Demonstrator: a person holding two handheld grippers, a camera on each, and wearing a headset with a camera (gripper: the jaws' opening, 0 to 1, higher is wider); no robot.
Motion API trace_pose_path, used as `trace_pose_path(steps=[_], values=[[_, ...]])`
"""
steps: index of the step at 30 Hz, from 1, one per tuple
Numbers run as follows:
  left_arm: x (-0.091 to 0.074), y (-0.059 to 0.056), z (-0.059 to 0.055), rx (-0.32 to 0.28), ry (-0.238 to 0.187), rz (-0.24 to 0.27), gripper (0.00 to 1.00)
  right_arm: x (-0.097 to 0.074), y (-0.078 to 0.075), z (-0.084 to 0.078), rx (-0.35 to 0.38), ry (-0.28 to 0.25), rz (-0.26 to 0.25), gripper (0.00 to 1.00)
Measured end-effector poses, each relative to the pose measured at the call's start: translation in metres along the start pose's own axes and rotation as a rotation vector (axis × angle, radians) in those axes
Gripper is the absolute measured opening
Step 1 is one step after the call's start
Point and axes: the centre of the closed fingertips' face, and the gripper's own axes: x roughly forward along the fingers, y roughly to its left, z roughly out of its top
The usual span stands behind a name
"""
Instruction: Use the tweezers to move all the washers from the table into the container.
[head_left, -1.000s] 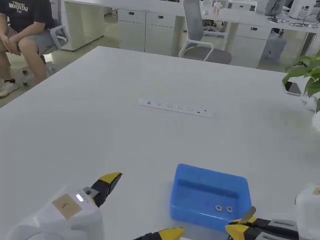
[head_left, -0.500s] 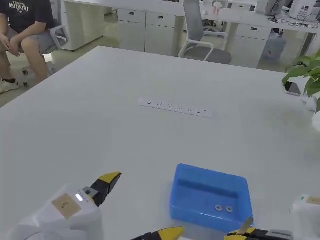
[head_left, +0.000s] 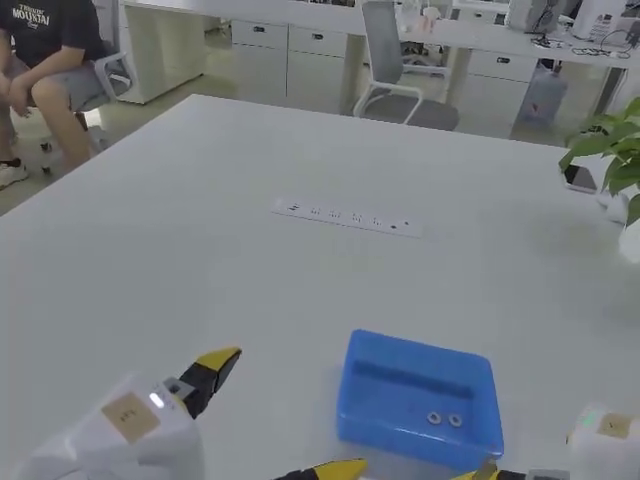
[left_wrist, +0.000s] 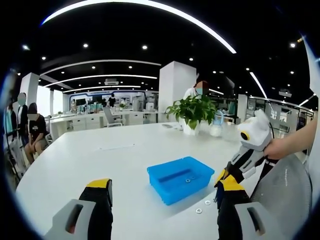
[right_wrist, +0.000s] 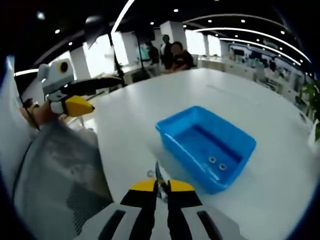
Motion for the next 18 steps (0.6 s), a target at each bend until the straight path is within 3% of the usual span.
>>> trace_pose_path(steps=[4, 11, 18], values=[[0.0002, 0.0, -0.0005, 0.001, 0.002, -0.001, 0.88, 0.0027, 0.0034, -0.0073, -0.074, 0.037, -0.029, 0.04], [0.0011, -0.0028, -0.0015, 0.009, 0.007, -0.013, 0.88, 0.0011, 0.0026, -0.0069, -0.053, 0.024, -0.047, 0.03], [0.0005, -0.0016, -0.0003, 0.004, -0.001, -0.008, 0.88, 0.0036, 0.0028, -0.0048, -0.085, 0.04, -0.075, 0.03]])
